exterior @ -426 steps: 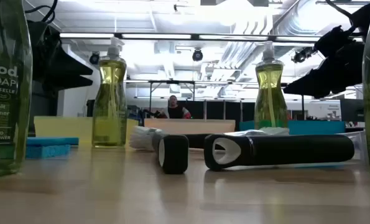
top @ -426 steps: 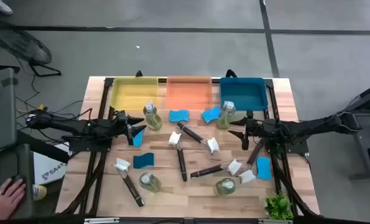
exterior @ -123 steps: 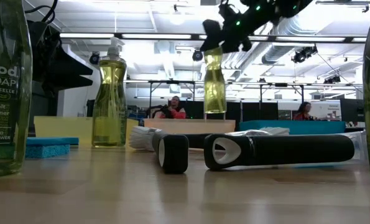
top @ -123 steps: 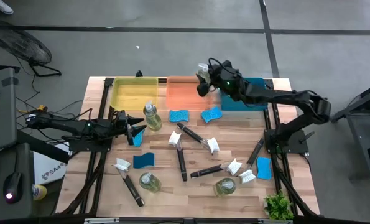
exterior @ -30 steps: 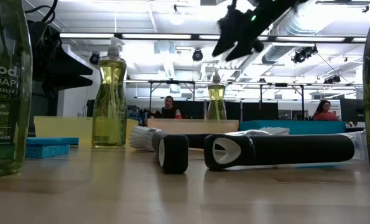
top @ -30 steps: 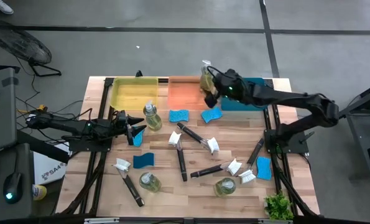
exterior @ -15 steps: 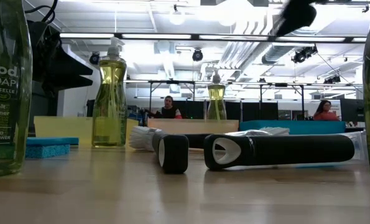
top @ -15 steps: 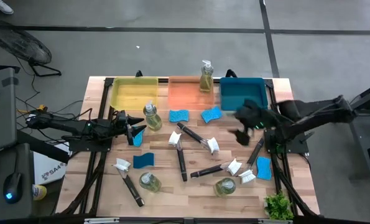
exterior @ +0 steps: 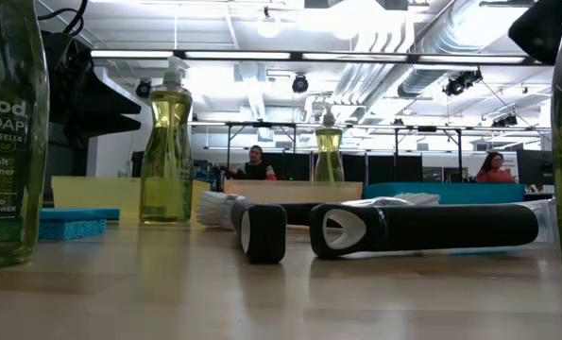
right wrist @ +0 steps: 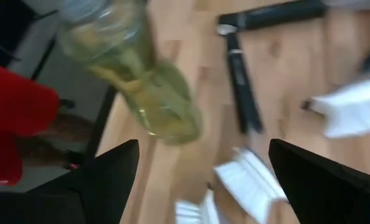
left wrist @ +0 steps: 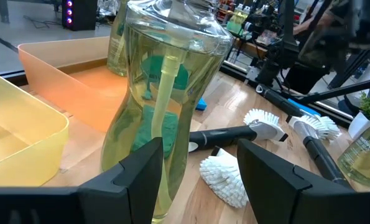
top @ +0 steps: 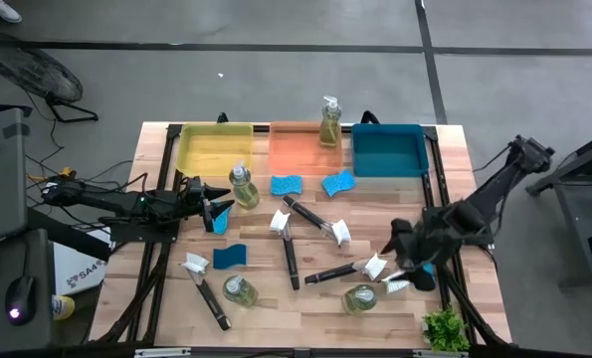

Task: Pick & Place Kitchen Sink Supplies
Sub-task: Put the transparent soap dispenser into the orange bin

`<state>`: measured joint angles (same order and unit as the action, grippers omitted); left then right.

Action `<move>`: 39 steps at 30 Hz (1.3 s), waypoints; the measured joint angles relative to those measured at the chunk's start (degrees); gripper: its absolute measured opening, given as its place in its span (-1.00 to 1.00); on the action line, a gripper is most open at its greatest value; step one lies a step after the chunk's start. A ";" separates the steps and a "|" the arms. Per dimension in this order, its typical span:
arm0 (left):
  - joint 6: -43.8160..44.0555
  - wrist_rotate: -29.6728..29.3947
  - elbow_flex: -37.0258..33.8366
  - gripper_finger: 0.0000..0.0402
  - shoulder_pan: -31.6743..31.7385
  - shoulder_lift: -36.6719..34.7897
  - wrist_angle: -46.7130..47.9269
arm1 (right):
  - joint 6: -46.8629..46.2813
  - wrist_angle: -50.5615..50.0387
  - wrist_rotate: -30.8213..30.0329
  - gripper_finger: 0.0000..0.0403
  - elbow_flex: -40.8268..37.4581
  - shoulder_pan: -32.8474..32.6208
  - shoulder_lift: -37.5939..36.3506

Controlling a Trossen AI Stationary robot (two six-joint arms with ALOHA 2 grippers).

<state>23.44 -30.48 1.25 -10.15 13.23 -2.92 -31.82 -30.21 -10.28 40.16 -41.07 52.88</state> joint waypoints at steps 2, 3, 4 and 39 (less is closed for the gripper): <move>-0.02 0.00 -0.01 0.01 0.01 0.00 0.00 | 1.28 4.78 0.03 0.75 -2.02 -1.38 1.07; -0.01 0.02 -0.01 0.01 0.01 0.00 0.00 | 2.32 6.60 -0.02 0.75 -2.72 -1.98 1.80; 0.00 0.01 0.00 0.01 0.01 0.01 0.00 | 3.62 8.26 -0.18 0.75 -3.20 -2.45 2.61; -0.01 0.00 0.00 0.01 0.02 0.01 0.00 | 15.33 41.11 -8.40 0.64 -0.45 -4.36 22.18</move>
<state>23.43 -30.48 1.26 -10.13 13.24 -2.92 -16.49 10.90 -18.68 39.70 -45.43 75.07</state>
